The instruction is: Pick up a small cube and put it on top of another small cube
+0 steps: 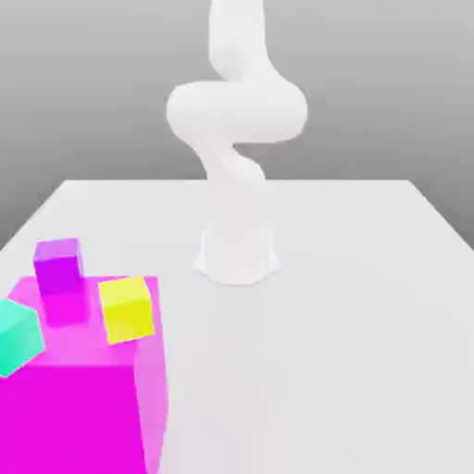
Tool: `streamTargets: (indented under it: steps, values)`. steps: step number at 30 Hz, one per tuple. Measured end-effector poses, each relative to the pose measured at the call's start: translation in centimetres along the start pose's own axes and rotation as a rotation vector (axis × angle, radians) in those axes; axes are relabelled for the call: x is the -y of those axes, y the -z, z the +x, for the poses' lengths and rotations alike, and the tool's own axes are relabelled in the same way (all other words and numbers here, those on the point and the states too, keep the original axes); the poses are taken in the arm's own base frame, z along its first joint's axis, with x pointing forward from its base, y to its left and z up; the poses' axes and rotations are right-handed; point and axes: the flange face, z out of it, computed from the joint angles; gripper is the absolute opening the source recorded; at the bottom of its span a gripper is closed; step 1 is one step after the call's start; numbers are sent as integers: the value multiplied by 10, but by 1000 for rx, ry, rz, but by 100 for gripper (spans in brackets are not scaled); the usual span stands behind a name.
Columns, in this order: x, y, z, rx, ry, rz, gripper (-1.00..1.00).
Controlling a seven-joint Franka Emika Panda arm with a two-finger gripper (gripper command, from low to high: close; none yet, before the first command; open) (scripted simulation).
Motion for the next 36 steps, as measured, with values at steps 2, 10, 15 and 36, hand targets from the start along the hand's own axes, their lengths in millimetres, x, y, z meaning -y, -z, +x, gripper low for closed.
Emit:
streamTargets:
  steps: [2, 10, 15, 36]
  values:
    - [-20, -38, 17, 18, -45, -65, 0]
    - [-168, -183, 70, 81, -284, -340, 0]
    - [-290, -244, 73, 123, -442, -507, 0]
    - [-543, -346, -87, 252, -855, -729, -100]
